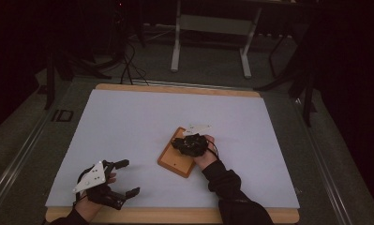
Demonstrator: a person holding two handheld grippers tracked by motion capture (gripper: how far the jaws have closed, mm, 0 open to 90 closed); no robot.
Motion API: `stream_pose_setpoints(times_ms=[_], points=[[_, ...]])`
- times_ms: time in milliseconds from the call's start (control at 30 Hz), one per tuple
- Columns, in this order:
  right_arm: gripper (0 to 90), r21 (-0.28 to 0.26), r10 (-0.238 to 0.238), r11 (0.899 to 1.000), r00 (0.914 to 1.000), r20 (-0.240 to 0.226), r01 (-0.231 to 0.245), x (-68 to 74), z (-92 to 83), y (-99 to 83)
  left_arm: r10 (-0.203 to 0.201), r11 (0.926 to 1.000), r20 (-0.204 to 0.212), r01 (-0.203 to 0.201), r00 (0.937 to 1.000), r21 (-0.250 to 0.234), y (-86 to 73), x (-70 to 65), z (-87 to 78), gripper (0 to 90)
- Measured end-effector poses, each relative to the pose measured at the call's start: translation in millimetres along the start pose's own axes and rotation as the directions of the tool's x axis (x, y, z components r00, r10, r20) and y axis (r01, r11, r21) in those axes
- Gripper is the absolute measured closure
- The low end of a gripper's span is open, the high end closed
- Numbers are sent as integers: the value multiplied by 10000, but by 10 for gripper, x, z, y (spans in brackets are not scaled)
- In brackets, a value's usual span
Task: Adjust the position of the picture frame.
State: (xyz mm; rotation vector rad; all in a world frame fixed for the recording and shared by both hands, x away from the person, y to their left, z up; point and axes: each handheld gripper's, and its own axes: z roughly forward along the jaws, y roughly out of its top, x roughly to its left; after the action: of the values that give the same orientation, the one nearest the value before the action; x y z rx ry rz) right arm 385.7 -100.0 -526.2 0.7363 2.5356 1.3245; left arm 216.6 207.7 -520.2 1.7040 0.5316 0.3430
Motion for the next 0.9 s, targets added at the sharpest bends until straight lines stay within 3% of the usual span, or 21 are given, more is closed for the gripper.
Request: stream_pose_setpoints(times_ms=[167, 400, 600, 900], points=[[693, -618, -200, 9979, 9997, -102, 193, -47, -178, 53, 27, 10000, 7, -27, 10000, 10, 2, -6, 2, 16], [765, -899, 223, 9958, 9994, 271, -197, -244, -301, 96, 22, 10000, 14, -22, 10000, 38, 0, -5, 6, 16], [897, -627, 339, 9975, 9991, 262, -322, -337, -214, 157, -16, 10000, 6, 16, 10000, 8, -2, -3, -1, 16], [900, -130, 234, 9997, 9994, 265, -230, -406, 51, 252, 0, 10000, 42, 0, 10000, 12, -2, -12, -5, 16]])
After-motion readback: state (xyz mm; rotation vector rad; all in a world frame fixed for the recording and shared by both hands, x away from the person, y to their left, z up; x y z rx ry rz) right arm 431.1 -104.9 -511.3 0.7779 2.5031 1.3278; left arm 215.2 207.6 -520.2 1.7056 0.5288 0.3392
